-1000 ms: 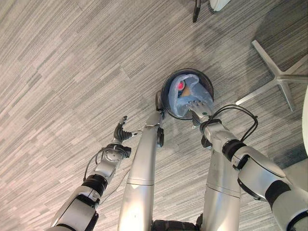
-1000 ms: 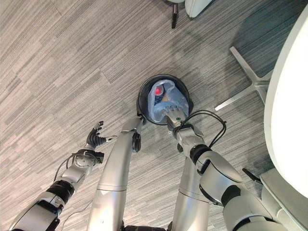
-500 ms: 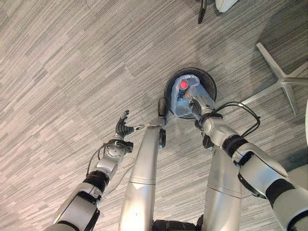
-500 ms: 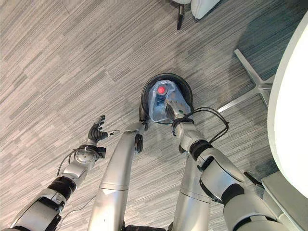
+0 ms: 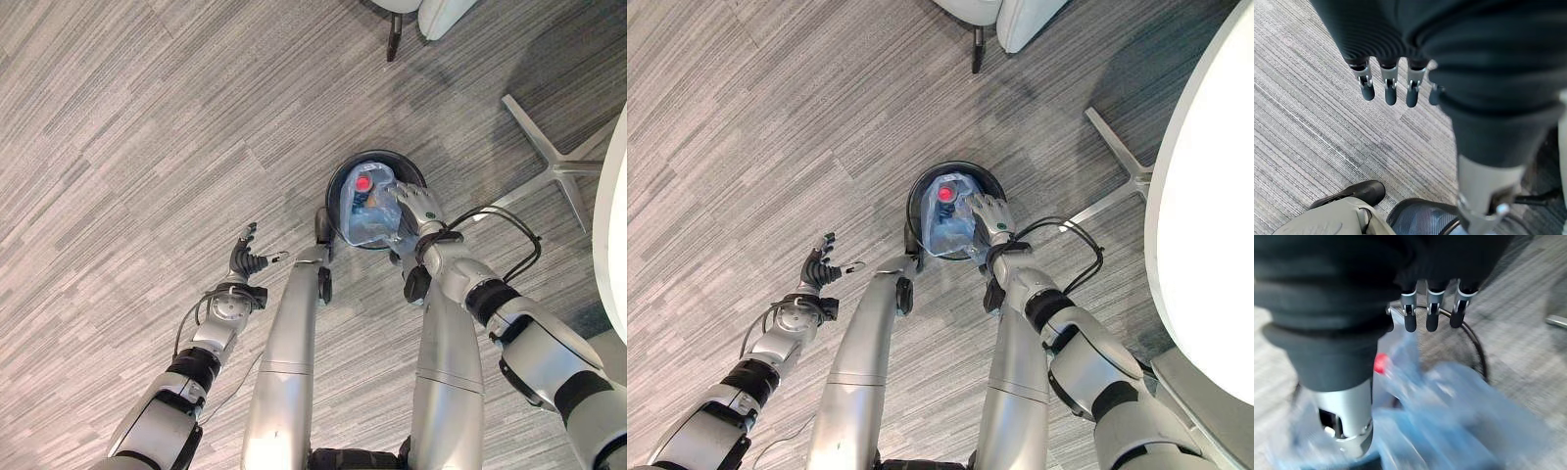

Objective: Gather garbage on tea table into small bin, then transfer packed bag to large trash can.

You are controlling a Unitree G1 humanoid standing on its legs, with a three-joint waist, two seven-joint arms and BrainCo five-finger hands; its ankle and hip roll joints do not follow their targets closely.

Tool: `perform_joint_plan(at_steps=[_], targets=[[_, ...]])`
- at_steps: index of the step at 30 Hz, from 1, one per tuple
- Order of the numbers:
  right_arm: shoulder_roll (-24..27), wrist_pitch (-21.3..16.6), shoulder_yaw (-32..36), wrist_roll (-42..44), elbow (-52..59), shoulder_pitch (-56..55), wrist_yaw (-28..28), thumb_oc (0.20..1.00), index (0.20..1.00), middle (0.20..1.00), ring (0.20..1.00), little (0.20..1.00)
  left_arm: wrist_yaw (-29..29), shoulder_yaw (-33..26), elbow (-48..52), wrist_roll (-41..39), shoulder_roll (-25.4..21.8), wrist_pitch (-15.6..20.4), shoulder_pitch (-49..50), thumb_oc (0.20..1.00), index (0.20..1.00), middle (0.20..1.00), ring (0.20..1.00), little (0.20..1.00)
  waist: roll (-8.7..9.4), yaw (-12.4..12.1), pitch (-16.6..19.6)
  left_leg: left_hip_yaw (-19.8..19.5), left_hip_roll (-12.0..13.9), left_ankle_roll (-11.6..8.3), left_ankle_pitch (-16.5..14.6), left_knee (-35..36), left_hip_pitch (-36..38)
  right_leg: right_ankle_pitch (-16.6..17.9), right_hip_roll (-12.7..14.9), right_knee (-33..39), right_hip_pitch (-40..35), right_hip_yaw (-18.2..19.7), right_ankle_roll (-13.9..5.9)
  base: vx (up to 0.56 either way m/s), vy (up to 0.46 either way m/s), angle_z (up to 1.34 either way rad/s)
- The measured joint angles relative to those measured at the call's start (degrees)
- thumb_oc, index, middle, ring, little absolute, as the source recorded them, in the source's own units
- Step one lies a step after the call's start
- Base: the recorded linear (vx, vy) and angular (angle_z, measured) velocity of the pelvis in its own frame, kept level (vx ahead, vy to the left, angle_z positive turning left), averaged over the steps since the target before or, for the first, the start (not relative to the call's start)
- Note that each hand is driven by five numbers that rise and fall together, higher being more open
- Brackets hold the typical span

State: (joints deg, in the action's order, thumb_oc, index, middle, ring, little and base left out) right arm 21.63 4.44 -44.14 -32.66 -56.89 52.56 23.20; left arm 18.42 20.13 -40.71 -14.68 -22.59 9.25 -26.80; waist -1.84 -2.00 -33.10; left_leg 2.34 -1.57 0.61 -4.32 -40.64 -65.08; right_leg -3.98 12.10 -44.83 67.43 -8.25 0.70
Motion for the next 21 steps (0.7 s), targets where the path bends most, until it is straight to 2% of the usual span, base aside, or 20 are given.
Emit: perform_joint_plan(at_steps=[3,6,12,13,14,15,21], targets=[[-0.7,2.1,2.0,0.0,-1.6,-2.6,0.6,1.000,1.000,1.000,1.000,1.000,1.2,0.0,-0.5,0.1,0.0,0.0,0.1,1.000,1.000,1.000,1.000,1.000,0.00,0.2,0.0,0.1,0.0,0.22,-0.1,0.2,0.3,0.1,0.0,0.4,-0.3,0.1,-0.21,0.01,0.014,-0.02],[-2.0,2.2,1.7,0.0,-3.1,-2.1,0.5,1.000,1.000,1.000,1.000,1.000,1.5,0.0,-0.5,0.1,0.0,0.0,0.1,1.000,1.000,1.000,1.000,1.000,0.00,0.2,0.0,0.1,0.0,0.21,-0.1,0.3,0.3,0.1,0.0,0.4,-0.3,0.1,-0.21,0.00,0.000,0.00],[-3.8,2.6,-2.9,-1.8,-9.2,0.7,-0.9,1.000,1.000,1.000,1.000,1.000,1.5,0.2,-0.4,0.1,0.0,0.0,0.1,1.000,1.000,1.000,1.000,1.000,0.00,-0.2,0.0,0.1,0.0,0.21,-0.1,0.3,0.0,0.1,0.0,0.2,0.2,0.1,-0.14,0.00,0.000,0.00],[-3.8,2.8,-2.9,-2.3,-9.5,0.7,-0.9,0.573,0.573,0.573,0.573,0.573,1.5,0.4,-0.4,0.1,0.0,0.0,0.1,1.000,1.000,1.000,1.000,1.000,-0.01,-0.3,0.0,0.1,-0.1,0.20,-0.1,0.3,-0.2,0.1,0.1,0.1,0.4,0.1,-0.09,0.00,0.000,0.00],[-3.8,3.1,-2.9,-2.3,-10.2,0.7,-1.2,0.269,0.269,0.269,0.269,0.269,1.5,0.7,-0.3,0.1,0.0,0.0,0.1,1.000,1.000,1.000,1.000,1.000,-0.02,-0.5,0.0,0.1,-0.1,0.20,-0.1,0.3,-0.5,0.0,0.1,-0.1,0.8,0.1,-0.03,0.00,0.000,0.00],[-3.9,3.3,-2.9,-2.3,-10.4,0.7,-1.3,0.200,0.200,0.200,0.200,0.200,1.5,1.2,-0.4,0.0,-0.1,0.0,0.1,1.000,1.000,1.000,1.000,1.000,-0.02,-0.7,0.0,0.1,-0.2,0.12,-0.1,0.2,-0.9,0.0,0.1,-0.2,1.1,0.1,0.04,0.00,0.000,0.00],[-3.7,2.3,-2.4,0.2,-9.1,1.7,-1.8,0.200,0.200,0.200,0.200,0.200,1.4,2.3,-0.3,0.0,-0.1,0.0,0.2,1.000,1.000,1.000,1.000,1.000,-0.04,-1.4,0.0,0.1,-0.2,-0.22,0.1,0.3,-0.8,0.0,0.1,-0.2,1.1,0.1,0.08,0.00,0.000,0.00]])
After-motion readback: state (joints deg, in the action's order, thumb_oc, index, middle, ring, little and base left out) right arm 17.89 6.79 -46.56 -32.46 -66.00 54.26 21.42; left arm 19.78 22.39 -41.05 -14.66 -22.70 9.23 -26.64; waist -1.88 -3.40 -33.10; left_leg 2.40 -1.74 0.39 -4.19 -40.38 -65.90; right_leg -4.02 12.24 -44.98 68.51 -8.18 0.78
